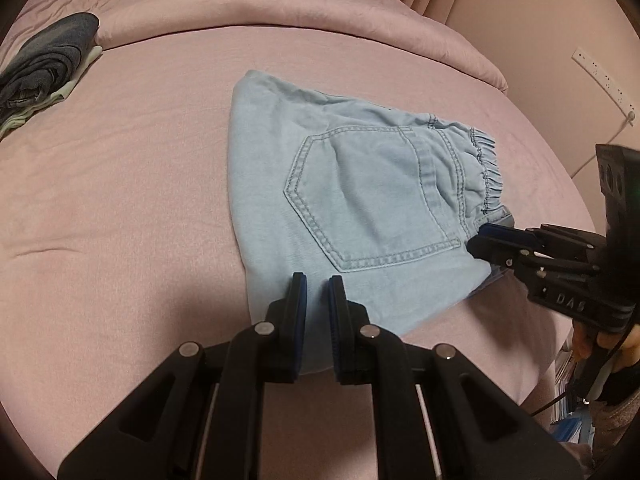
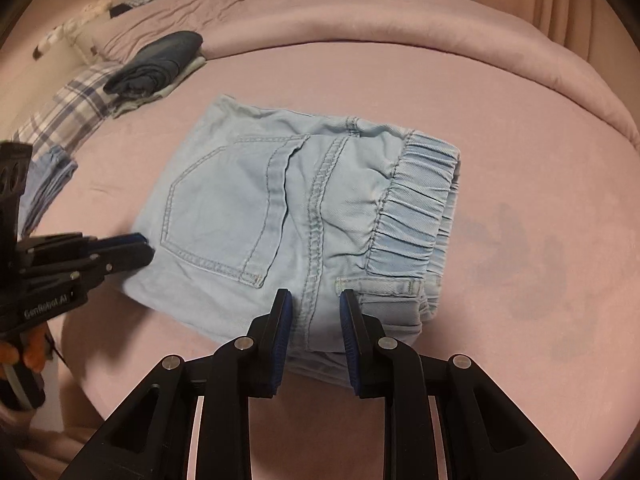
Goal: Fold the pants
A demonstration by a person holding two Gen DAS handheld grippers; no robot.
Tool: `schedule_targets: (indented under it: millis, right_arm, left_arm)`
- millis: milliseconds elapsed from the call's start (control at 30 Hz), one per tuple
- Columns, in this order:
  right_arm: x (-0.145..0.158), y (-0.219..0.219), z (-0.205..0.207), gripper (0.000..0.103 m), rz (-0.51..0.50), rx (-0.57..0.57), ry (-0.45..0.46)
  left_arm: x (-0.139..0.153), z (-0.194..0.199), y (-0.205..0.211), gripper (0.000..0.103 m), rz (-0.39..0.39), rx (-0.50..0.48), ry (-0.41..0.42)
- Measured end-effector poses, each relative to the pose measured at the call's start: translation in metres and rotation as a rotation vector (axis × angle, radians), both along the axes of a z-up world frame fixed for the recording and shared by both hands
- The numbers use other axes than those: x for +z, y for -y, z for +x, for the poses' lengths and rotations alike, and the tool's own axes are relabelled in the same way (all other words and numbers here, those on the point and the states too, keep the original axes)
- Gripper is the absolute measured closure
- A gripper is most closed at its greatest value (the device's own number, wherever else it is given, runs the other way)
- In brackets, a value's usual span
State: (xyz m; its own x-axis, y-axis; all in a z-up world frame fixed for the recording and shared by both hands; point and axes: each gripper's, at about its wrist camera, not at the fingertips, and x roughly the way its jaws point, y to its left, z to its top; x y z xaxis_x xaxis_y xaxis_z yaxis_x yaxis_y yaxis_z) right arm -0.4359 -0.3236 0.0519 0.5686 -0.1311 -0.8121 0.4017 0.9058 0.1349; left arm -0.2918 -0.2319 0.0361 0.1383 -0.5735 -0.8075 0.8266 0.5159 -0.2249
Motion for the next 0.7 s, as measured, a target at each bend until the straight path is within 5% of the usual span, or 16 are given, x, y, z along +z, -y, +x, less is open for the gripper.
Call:
schedule_targets:
  millis: [200, 267, 300, 333, 367, 467, 567, 700]
  right_arm:
    - [0.006, 0.017, -0.015, 0.073, 0.161, -0.039, 0.094]
    - [0.010, 0.021, -0.028, 0.060, 0.248, -0.058, 0.171]
    - [0.013, 0.024, -0.033, 0.059, 0.288, -0.067, 0.208]
    - [0.014, 0.025, -0.035, 0.056, 0.305, -0.073, 0.227]
    - [0.017, 0.027, -0.039, 0.051, 0.323, -0.083, 0.254]
    - [0.026, 0.033, -0.048, 0.037, 0.317, -0.129, 0.312]
    - [0.025, 0.043, -0.054, 0.034, 0.355, -0.173, 0.334]
    - [0.006, 0.057, -0.057, 0.033, 0.447, -0.238, 0.318]
  left_arm:
    - [0.006, 0.002, -0.012, 0.085, -0.043, 0.012, -0.036]
    - [0.010, 0.005, -0.021, 0.073, -0.081, 0.019, -0.076]
    - [0.013, 0.005, -0.023, 0.059, -0.100, 0.028, -0.084]
    - [0.018, 0.006, -0.027, 0.035, -0.108, 0.049, -0.067]
    - [0.021, 0.006, -0.030, 0.026, -0.104, 0.072, -0.044]
    - [0.023, 0.015, -0.044, 0.024, -0.129, 0.115, -0.054]
    - [0.015, 0.030, -0.056, 0.024, -0.131, 0.167, -0.113]
    - [0.005, 0.044, -0.069, 0.025, -0.194, 0.194, -0.275]
